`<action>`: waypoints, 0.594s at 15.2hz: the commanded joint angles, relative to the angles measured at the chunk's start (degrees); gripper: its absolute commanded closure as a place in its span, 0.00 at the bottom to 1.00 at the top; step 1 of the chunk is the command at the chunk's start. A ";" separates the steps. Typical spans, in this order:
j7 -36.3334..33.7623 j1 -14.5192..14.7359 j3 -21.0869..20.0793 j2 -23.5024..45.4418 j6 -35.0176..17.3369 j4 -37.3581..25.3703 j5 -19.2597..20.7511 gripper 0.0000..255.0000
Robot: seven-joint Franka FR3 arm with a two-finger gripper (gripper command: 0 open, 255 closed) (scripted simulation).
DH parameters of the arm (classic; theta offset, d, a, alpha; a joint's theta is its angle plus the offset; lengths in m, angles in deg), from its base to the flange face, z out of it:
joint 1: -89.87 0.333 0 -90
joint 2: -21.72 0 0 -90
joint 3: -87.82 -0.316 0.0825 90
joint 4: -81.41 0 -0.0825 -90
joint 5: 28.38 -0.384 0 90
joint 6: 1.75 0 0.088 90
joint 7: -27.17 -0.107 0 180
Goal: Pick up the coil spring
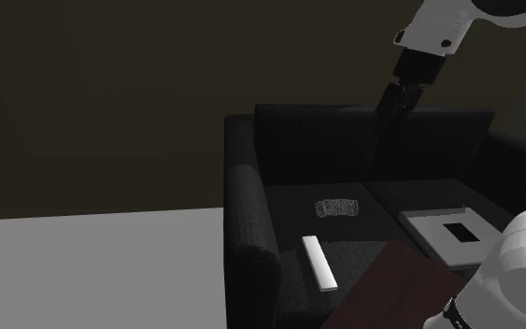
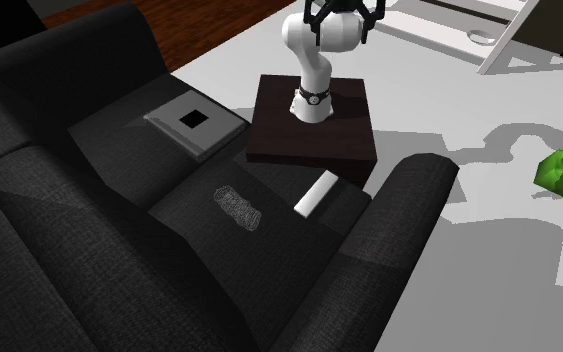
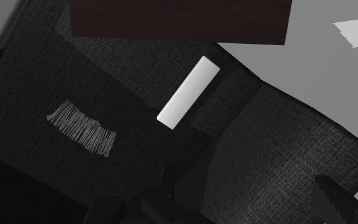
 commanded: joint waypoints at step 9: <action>16.94 0.17 12.79 -0.31 -11.76 11.20 2.41 0.00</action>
